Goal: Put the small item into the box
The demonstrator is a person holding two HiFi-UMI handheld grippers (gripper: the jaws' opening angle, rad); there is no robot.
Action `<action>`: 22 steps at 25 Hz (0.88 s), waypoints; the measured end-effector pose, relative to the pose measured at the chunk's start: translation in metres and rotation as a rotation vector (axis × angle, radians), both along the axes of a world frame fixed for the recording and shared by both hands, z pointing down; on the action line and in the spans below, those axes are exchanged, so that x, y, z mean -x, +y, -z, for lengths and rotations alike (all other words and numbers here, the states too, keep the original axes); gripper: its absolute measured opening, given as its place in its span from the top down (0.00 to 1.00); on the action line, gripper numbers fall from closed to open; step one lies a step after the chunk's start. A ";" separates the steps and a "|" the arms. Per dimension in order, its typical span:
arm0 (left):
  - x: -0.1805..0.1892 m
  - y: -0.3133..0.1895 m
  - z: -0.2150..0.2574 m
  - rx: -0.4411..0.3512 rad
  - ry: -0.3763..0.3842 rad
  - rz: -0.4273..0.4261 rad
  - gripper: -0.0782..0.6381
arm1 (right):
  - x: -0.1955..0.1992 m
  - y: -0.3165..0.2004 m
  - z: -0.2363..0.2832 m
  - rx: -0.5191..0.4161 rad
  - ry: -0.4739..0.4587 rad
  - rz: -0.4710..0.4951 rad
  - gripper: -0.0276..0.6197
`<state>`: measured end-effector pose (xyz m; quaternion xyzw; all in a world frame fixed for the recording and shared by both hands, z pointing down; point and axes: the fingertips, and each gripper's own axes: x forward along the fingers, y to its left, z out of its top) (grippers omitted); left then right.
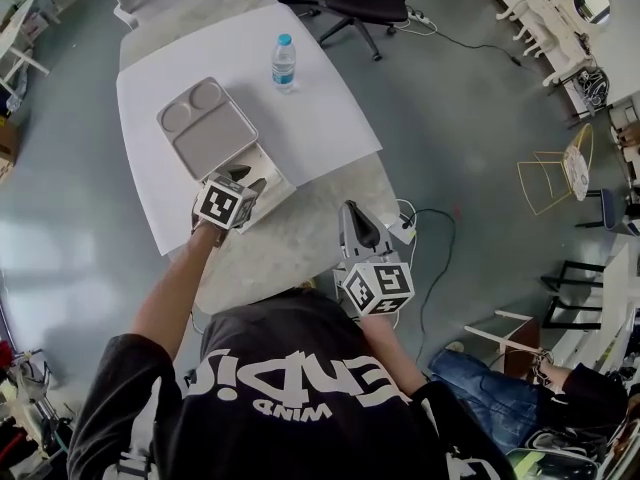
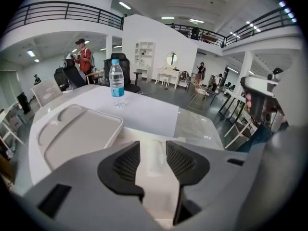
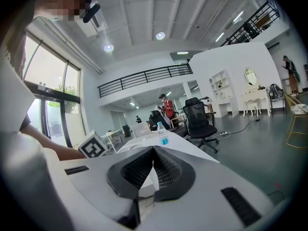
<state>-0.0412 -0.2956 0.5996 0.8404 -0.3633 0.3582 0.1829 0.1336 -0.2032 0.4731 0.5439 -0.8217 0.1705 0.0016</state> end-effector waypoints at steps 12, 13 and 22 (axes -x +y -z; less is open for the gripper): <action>0.001 0.038 0.108 -0.171 0.225 0.025 0.65 | 0.005 0.010 0.010 -0.027 0.022 0.026 0.93; 0.002 0.042 0.115 -0.185 0.237 0.026 0.65 | 0.005 0.011 0.011 -0.029 0.024 0.028 0.93; 0.017 0.085 0.154 -0.315 0.349 0.098 0.71 | 0.002 0.020 0.016 -0.052 0.068 0.020 0.93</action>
